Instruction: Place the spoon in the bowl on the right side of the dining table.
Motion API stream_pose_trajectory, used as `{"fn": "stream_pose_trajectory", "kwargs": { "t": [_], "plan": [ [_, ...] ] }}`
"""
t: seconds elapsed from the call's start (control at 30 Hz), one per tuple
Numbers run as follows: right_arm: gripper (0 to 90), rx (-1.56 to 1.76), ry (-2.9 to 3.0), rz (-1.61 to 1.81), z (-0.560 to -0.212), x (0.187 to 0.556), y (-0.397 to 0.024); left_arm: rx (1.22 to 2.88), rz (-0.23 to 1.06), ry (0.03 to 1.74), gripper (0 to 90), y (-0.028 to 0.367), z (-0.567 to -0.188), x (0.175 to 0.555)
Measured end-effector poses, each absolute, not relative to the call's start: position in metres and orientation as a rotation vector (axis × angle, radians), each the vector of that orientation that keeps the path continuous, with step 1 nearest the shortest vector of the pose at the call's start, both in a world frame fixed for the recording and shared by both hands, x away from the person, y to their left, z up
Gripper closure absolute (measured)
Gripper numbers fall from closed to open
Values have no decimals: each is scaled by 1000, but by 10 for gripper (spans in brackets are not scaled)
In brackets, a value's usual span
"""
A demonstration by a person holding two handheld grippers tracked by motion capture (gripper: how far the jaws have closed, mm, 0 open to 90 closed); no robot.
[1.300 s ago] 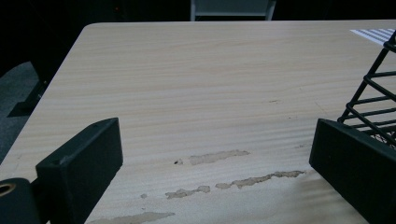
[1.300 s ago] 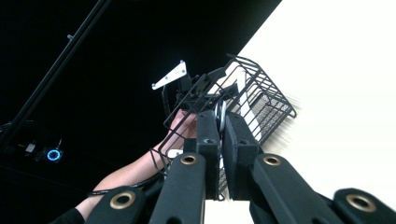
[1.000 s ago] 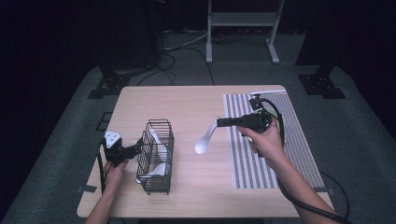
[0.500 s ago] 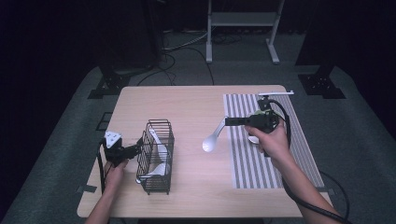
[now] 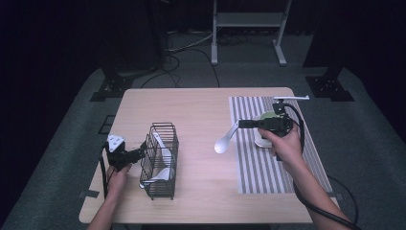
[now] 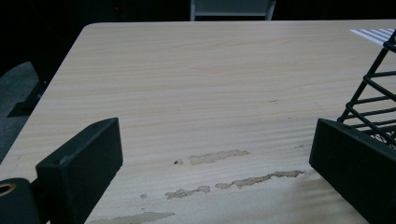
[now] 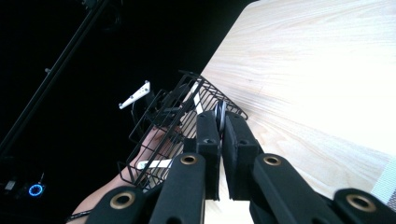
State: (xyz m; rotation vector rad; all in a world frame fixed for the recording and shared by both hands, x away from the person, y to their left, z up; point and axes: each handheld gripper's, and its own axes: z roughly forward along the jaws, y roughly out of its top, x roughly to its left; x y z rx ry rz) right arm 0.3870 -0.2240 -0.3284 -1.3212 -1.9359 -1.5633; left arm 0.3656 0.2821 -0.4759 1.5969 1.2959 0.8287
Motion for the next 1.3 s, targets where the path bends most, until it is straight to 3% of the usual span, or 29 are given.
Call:
{"fn": "stream_pose_trajectory", "kwargs": {
  "t": [1.3],
  "plan": [
    [857,-1475,-1832,-1613,-350,405,-263,1597,831,1293,16,282,-476,366]
  ]
}}
